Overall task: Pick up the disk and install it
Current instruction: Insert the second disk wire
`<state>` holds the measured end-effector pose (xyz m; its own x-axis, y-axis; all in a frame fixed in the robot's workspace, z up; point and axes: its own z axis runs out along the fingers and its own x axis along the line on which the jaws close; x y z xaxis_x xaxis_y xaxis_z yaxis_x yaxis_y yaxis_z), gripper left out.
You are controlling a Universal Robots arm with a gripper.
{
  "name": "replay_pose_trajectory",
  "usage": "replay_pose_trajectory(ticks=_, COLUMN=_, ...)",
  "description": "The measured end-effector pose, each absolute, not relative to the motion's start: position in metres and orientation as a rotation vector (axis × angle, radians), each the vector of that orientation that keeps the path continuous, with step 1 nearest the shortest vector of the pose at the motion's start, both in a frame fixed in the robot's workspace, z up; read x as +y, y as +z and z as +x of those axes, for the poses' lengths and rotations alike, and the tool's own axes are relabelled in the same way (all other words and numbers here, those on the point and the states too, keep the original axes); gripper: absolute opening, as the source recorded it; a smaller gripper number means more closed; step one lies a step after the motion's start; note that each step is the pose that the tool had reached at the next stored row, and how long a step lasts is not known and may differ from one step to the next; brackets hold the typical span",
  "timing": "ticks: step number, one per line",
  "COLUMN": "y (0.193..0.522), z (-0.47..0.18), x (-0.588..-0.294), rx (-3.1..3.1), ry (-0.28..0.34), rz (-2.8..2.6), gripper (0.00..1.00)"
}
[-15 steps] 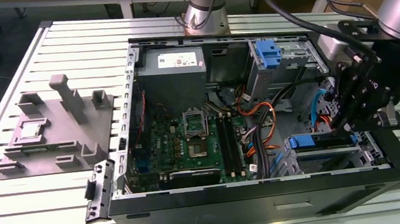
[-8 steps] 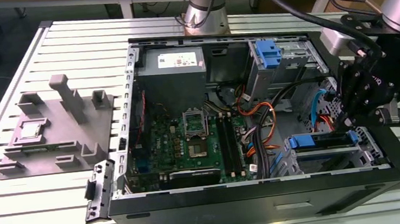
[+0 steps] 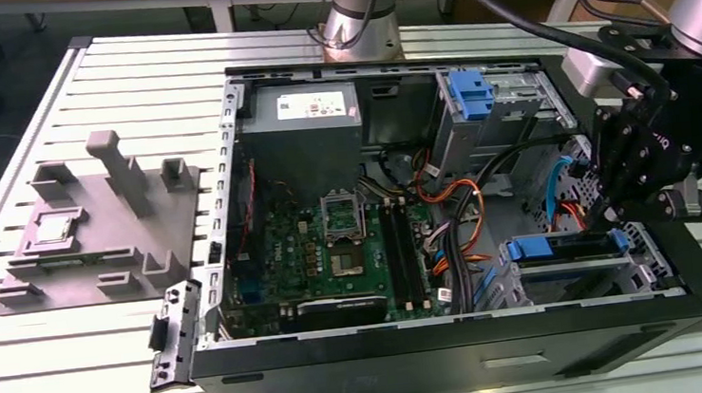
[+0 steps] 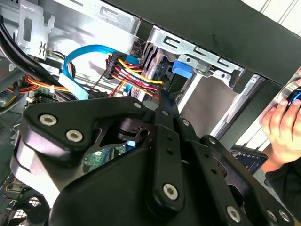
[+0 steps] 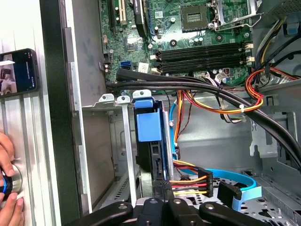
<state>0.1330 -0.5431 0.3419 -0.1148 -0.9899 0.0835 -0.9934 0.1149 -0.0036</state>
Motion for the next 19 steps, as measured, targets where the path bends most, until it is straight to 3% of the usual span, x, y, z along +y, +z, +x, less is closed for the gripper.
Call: replay_pose_trajectory(ticks=19, y=0.3501, z=0.1317, x=-0.5431, rx=-2.301, ry=0.081, rz=2.05, gripper=0.1)
